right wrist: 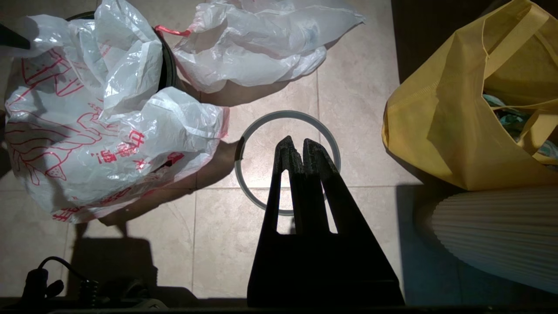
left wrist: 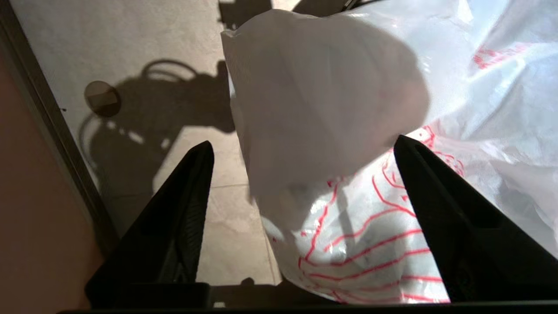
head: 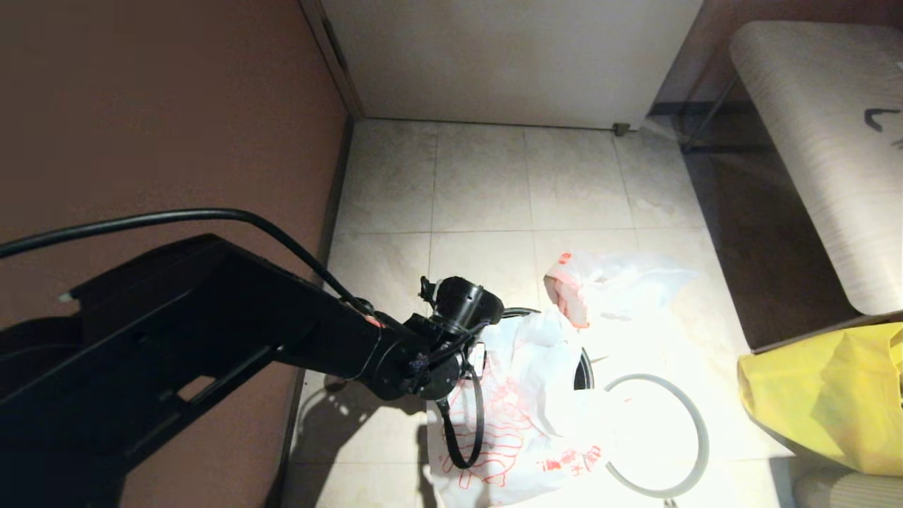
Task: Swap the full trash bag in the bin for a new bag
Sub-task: Put the new garbage bag on the trash can
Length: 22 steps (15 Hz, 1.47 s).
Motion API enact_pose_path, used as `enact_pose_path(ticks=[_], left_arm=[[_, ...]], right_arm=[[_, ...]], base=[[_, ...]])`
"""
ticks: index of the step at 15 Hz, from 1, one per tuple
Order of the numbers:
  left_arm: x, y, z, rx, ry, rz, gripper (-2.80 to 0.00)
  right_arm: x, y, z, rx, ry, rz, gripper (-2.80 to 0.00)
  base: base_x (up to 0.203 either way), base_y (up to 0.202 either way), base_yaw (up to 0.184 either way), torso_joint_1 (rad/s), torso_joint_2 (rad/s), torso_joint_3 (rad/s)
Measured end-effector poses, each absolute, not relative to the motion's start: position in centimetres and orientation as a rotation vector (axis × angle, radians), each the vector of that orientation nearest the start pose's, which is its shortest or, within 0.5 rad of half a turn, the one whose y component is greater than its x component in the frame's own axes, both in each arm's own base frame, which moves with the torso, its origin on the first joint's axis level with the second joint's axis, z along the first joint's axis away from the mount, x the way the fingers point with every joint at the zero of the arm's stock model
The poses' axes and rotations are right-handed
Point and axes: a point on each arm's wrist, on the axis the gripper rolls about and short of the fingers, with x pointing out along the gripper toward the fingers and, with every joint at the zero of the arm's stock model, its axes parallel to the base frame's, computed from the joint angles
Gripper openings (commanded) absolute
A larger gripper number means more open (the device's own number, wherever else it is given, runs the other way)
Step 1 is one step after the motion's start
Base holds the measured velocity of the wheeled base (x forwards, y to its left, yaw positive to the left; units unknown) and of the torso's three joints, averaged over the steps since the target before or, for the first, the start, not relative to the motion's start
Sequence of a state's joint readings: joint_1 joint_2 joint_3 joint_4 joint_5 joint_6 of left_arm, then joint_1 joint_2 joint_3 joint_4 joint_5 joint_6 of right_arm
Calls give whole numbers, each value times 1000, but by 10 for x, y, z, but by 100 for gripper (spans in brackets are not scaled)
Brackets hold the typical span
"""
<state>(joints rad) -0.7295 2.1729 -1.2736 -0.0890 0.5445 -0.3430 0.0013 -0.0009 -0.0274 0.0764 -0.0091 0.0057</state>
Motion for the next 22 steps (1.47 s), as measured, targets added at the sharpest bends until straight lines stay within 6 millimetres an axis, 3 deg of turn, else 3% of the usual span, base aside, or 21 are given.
enact_pose_path(ticks=[5,10,11,22], left_arm=[[333,-261,67,125,671,-54,0],[337,-263,66,110,672,-69,0],[337,-264,65,112,674,-71,-280],[332,-263,63,120,685,-71,-280]], right_arm=[[-25,0,75,6,48,-8,-280],[-25,0,75,5,48,-8,-280],[-25,0,75,6,48,-8,-280],[-25,0,75,6,48,-8,-280]], base=[[0,0,0,0,0,0],[0,0,0,0,0,0],[0,0,0,0,0,0],[0,0,0,0,0,0]])
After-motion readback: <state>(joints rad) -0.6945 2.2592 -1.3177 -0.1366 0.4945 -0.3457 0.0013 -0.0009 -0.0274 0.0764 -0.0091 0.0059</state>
